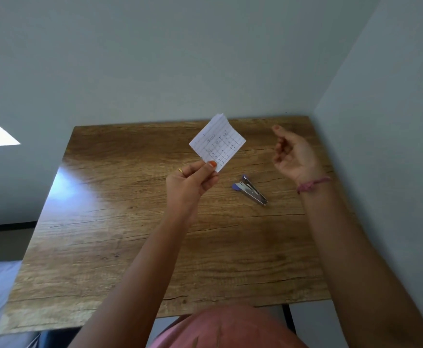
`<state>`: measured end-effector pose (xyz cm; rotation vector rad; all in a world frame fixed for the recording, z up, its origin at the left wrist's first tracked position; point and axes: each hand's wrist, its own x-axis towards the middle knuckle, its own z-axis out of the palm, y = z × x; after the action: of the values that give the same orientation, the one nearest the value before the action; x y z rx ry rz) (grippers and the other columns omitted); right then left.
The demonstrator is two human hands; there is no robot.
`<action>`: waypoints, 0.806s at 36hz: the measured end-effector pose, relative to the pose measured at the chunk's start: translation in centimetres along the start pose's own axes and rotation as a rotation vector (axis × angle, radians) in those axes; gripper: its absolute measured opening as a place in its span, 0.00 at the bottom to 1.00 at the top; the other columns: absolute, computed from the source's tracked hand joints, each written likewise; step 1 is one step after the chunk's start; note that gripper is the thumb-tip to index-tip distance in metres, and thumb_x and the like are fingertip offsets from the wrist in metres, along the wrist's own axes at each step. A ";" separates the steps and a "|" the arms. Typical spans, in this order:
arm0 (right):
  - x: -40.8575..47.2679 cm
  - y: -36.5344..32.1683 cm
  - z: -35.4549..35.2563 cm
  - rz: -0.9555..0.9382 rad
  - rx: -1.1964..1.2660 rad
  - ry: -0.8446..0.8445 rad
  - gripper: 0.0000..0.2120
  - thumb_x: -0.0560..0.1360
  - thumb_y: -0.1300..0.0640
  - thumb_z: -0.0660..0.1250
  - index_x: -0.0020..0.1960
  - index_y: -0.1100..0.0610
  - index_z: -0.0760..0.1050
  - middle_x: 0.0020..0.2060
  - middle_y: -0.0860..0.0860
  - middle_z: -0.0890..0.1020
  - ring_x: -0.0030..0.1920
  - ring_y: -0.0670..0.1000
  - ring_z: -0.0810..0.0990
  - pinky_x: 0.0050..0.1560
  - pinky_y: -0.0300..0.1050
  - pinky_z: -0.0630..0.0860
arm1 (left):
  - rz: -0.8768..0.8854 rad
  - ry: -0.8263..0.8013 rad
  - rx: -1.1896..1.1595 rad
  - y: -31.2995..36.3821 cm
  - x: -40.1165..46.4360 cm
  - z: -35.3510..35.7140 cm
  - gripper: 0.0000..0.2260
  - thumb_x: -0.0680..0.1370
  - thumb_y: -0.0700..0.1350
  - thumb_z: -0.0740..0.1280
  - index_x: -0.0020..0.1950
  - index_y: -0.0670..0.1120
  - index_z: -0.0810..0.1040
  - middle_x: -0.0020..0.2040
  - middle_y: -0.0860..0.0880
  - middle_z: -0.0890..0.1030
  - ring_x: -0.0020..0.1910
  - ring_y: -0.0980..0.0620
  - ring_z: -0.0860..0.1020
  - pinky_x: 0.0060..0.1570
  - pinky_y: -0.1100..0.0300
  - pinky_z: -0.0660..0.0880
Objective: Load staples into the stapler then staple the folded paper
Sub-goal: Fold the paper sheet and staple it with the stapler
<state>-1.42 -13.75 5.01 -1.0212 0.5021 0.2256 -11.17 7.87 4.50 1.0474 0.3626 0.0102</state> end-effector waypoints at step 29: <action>-4.3 7.4 -0.2 0.185 -0.005 -0.407 0.19 0.73 0.55 0.68 0.60 0.64 0.77 0.48 0.55 0.84 0.44 0.47 0.82 0.40 0.38 0.80 | 0.170 -0.060 0.240 0.0 0.6 -0.7 0.13 0.76 0.36 0.69 0.58 0.49 0.80 0.56 0.46 0.82 0.53 0.49 0.82 0.48 0.60 0.79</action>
<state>-8.23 -9.91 1.50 -0.9030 0.2240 0.5860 -10.79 8.55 4.05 1.3106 0.2221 0.0893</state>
